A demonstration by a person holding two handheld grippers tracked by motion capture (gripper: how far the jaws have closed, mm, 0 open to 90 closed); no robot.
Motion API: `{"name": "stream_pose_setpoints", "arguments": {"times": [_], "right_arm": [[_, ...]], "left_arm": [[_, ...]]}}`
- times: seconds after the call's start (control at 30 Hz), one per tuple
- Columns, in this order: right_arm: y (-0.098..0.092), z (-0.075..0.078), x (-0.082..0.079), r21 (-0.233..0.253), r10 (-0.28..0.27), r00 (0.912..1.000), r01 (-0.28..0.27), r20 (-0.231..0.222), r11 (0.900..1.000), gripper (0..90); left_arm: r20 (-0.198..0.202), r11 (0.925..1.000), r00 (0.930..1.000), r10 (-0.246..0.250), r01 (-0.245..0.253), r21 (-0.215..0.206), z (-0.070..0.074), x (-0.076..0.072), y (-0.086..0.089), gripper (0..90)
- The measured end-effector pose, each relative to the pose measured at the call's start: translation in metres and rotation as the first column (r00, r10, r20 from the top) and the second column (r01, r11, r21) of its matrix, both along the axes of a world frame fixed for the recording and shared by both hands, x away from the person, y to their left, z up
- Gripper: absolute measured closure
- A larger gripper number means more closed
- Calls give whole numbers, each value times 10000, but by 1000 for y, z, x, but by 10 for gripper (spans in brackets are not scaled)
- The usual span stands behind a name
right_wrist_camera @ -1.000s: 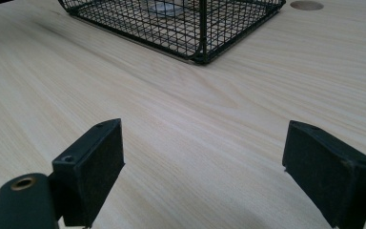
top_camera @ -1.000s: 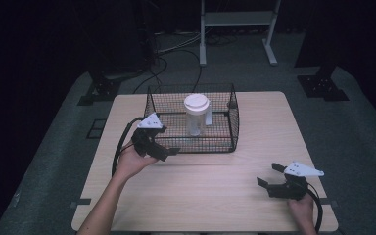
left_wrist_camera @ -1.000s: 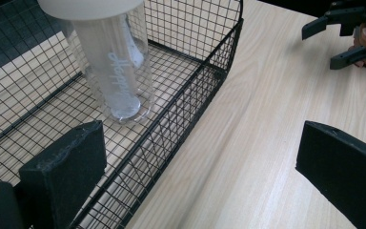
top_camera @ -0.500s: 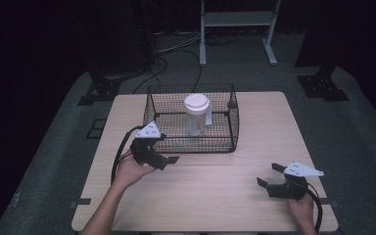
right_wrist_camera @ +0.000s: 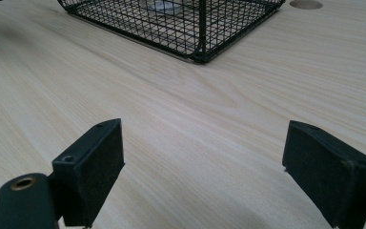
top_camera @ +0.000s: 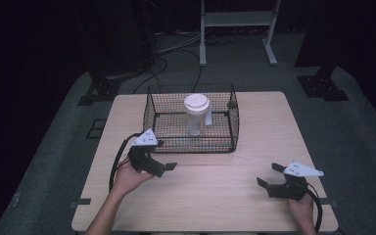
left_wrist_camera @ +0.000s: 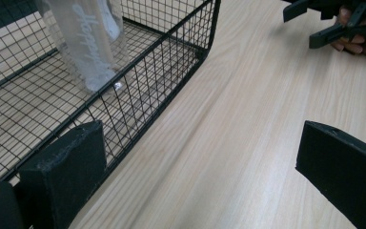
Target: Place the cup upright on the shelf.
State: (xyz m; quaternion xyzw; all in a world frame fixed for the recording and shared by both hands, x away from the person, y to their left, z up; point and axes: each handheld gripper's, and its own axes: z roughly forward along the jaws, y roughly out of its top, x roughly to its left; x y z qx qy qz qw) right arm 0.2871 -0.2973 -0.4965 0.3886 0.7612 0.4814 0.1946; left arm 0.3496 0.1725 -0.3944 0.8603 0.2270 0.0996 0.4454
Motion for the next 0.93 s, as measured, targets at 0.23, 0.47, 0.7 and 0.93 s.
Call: {"name": "stream_pose_setpoints", "arguments": {"times": [0.23,0.47,0.7,0.93], "right_arm": [[0,0,0,2,-12,10000,12,-22,10000,129],[0,0,0,-1,-11,10000,11,-12,10000,129],[0,0,0,-24,-22,10000,22,-26,10000,129],[1,0,0,-38,-14,10000,14,-26,10000,129]], "left_arm": [[-23,10000,10000,72,-72,-67,-9,-6,4,20],[-55,9996,9997,234,-235,-158,-17,-12,11,20],[59,9989,9992,404,-403,-239,-24,-20,17,20],[251,9971,9979,591,-578,-485,-31,-32,22,19]]}}
